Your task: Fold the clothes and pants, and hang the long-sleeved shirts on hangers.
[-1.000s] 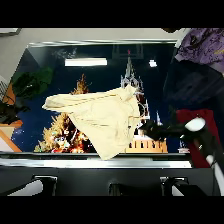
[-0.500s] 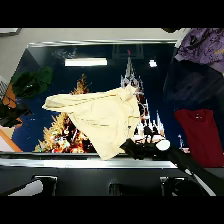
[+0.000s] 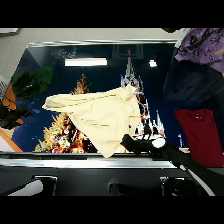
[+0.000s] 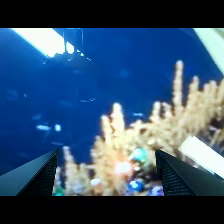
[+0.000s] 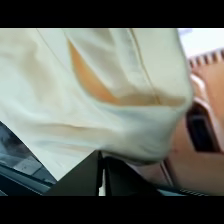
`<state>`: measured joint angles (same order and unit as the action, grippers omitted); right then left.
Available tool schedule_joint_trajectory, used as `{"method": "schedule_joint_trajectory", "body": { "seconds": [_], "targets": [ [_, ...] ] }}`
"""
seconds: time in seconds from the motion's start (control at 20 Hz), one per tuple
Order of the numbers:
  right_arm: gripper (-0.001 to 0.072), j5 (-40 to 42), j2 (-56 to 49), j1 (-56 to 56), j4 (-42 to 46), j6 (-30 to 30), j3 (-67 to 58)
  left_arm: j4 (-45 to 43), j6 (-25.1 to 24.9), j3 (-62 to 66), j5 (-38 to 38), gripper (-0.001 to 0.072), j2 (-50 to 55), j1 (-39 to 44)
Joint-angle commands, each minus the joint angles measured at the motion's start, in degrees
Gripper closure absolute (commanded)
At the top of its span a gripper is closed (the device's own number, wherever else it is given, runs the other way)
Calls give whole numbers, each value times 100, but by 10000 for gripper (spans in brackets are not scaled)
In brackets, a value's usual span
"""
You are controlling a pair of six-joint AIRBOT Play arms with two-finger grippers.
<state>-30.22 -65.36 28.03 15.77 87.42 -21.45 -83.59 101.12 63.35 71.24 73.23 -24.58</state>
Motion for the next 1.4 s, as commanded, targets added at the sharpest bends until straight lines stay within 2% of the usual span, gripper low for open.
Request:
{"method": "schedule_joint_trajectory", "body": {
  "seconds": [0.0, 0.15, 0.3, 0.4, 0.75, 0.8, 0.85, 0.9, 1.0, 1.05, 1.35],
  "targets": [
    [689, -205, 505, -763, 813, 577, -33, 619, -544, -356, -343, -13, -2, -442],
    [689, -988, 1228, -2133, 2087, 1128, -59, 1825, -1447, -824, -863, -13, 2, -855],
    [689, -1797, 1593, -2992, 2728, 1143, -177, 2774, -2190, -1176, -1248, -13, 98, -767],
    [689, -2055, 1655, -3143, 3021, 1169, -291, 2942, -2479, -1259, -1274, -12, 330, -516],
    [689, -2074, 1655, -3141, 3392, 1429, -656, 2962, -2614, -1252, -1692, -9, 837, 175],
    [689, -2081, 1655, -3141, 3436, 1447, -691, 2962, -2610, -1252, -1696, 12, 874, 208],
    [689, -2090, 1655, -3141, 3467, 1445, -730, 2959, -2612, -1252, -1690, 97, 894, 210],
    [689, -2090, 1655, -3141, 3488, 1447, -765, 2953, -2612, -1252, -1698, 130, 894, 199],
    [689, -2090, 1655, -3141, 3530, 1449, -831, 2935, -2612, -1252, -1720, 150, 896, 164],
    [689, -2094, 1655, -3141, 3558, 1467, -870, 2935, -2614, -1252, -1740, 221, 896, 140],
    [689, -2129, 1655, -3141, 3602, 1510, -990, 2914, -2527, -1255, -1775, 221, 1001, 133]
  ]
}}
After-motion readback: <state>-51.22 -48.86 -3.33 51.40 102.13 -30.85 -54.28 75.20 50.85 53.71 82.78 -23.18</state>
